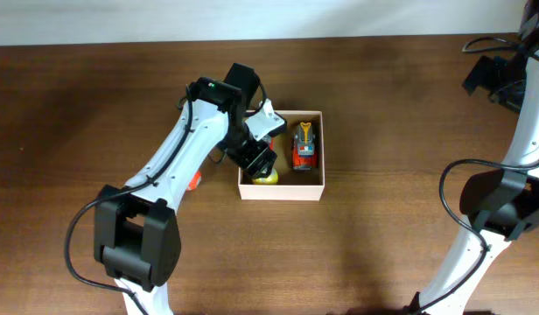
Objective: Pack container
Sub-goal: 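Release the yellow ball in the box and withdraw the left gripper, then lower the left gripper onto the red-orange ball and close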
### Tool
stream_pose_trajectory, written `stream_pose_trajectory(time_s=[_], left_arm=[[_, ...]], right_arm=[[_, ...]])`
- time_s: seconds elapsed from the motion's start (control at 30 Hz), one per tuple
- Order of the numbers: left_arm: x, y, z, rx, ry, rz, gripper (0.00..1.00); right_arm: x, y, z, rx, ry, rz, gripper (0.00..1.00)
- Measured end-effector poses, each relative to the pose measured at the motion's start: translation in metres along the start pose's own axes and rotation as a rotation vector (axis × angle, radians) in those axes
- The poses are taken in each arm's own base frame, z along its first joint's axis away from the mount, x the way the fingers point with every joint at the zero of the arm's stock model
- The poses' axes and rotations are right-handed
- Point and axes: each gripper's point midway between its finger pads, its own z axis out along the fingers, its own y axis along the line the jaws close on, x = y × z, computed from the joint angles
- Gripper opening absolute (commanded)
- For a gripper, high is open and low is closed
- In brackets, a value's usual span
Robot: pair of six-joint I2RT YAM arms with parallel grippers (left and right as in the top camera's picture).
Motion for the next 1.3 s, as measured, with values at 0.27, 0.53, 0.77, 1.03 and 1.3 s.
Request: stream_pose_trajectory(time_s=[0.27, 0.53, 0.77, 1.03, 1.3], left_arm=[[-0.005, 0.009, -0.002, -0.036, -0.019, -0.025, 0.80], [0.000, 0.073, -0.044, -0.152, -0.133, -0.311, 0.83], [0.052, 0.120, -0.092, -0.246, -0.160, -0.650, 0.84], [0.090, 0.136, -0.084, -0.277, -0.085, -0.814, 0.85], [0.110, 0.138, -0.045, -0.278, -0.024, -0.869, 0.87]], right_arm=[[0.000, 0.000, 0.000, 0.000, 0.000, 0.000, 0.99], [0.000, 0.000, 0.000, 0.000, 0.000, 0.001, 0.99], [0.000, 0.000, 0.000, 0.000, 0.000, 0.001, 0.99], [0.000, 0.000, 0.000, 0.000, 0.000, 0.001, 0.99], [0.000, 0.000, 0.000, 0.000, 0.000, 0.002, 0.99]])
